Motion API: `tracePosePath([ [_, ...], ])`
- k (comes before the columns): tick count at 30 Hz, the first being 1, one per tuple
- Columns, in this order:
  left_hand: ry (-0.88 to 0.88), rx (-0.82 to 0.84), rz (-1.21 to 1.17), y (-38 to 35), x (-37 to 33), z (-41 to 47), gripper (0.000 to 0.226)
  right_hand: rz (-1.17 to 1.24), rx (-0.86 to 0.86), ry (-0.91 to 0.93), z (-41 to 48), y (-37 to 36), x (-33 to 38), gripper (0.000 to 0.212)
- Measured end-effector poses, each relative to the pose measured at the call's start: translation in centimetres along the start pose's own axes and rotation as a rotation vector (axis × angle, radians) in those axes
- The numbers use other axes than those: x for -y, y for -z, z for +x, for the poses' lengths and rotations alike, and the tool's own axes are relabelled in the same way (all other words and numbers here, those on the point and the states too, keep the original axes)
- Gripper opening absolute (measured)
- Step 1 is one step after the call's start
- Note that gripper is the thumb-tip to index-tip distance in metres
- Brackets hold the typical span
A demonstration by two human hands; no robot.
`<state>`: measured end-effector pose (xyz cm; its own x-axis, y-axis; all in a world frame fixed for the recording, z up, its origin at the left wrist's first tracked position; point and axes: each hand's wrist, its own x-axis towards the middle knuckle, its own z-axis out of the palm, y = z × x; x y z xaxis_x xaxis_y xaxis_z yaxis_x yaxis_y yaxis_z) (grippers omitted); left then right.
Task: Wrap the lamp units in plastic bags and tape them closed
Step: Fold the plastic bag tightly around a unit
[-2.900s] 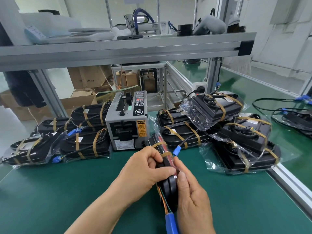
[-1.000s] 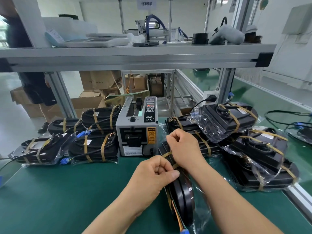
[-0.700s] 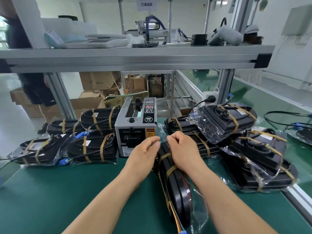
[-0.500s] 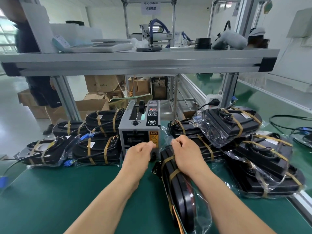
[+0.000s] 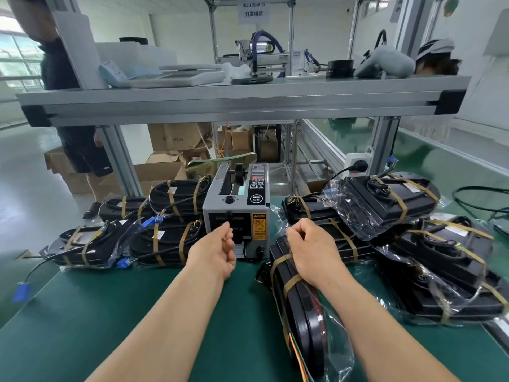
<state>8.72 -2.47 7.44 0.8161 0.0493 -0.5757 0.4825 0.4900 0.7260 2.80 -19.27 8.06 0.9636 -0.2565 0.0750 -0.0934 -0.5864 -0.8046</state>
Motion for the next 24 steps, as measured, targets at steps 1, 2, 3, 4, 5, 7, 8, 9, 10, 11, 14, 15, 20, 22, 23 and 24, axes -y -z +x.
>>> tracePosePath([
  [1, 0.014, -0.004, -0.005, -0.3, 0.0, 0.0, 0.024, 0.005, 0.0, -0.002, -0.1, 0.0, 0.0, 0.021],
  [2, 0.024, -0.013, -0.019, -0.6, 0.0, 0.1, 0.025, 0.007, 0.0, -0.001, -0.1, 0.1, 0.1, 0.021],
  [3, 0.031, -0.027, -0.044, -0.9, 0.0, 0.2, 0.023, 0.007, 0.002, 0.0, -0.1, 0.1, 0.1, 0.022],
  [4, 0.033, -0.044, -0.071, -1.2, 0.1, 0.3, 0.019, 0.007, 0.003, 0.003, -0.2, 0.1, 0.1, 0.022],
  [5, 0.028, -0.066, -0.094, -1.5, 0.1, 0.4, 0.013, 0.006, 0.003, 0.005, -0.2, 0.1, 0.1, 0.022],
  [7, 0.007, -0.103, -0.138, -1.9, 0.0, 0.5, 0.008, 0.006, 0.004, 0.006, -0.2, 0.1, 0.1, 0.021],
  [8, -0.011, -0.114, -0.15, -1.9, 0.1, 0.5, 0.009, 0.007, 0.003, 0.007, -0.2, 0.2, 0.1, 0.022],
  [9, -0.041, -0.119, -0.154, -1.8, 0.2, 0.5, 0.008, 0.009, 0.003, 0.008, -0.1, 0.2, 0.0, 0.022],
  [10, -0.075, -0.108, -0.141, -1.7, 0.3, 0.3, 0.008, 0.009, 0.002, 0.009, -0.1, 0.2, 0.0, 0.022],
  [11, -0.119, -0.093, -0.113, -1.5, 0.6, 0.0, 0.014, 0.008, 0.002, 0.01, -0.1, 0.3, 0.0, 0.022],
  [14, -0.274, 0.039, 0.058, -0.8, 1.2, -1.7, 0.022, 0.02, 0.009, 0.015, -0.3, 0.3, 0.0, 0.022],
  [15, -0.319, 0.132, 0.154, -0.6, 1.3, -2.4, 0.021, 0.029, 0.01, 0.016, -0.3, 0.3, 0.0, 0.021],
  [20, -0.507, 0.458, 0.695, -0.8, 1.3, -4.7, 0.018, 0.103, -0.001, 0.002, -0.4, 0.3, 0.0, 0.023],
  [22, -0.571, 0.455, 0.834, -1.2, 1.4, -4.7, 0.016, 0.1, -0.008, 0.002, -0.4, 0.3, 0.1, 0.024],
  [23, -0.588, 0.457, 0.87, -1.4, 1.4, -4.6, 0.014, 0.096, -0.01, 0.002, -0.4, 0.3, 0.1, 0.024],
  [24, -0.594, 0.459, 0.89, -1.6, 1.4, -4.5, 0.014, 0.089, -0.009, 0.0, -0.4, 0.3, 0.1, 0.023],
])
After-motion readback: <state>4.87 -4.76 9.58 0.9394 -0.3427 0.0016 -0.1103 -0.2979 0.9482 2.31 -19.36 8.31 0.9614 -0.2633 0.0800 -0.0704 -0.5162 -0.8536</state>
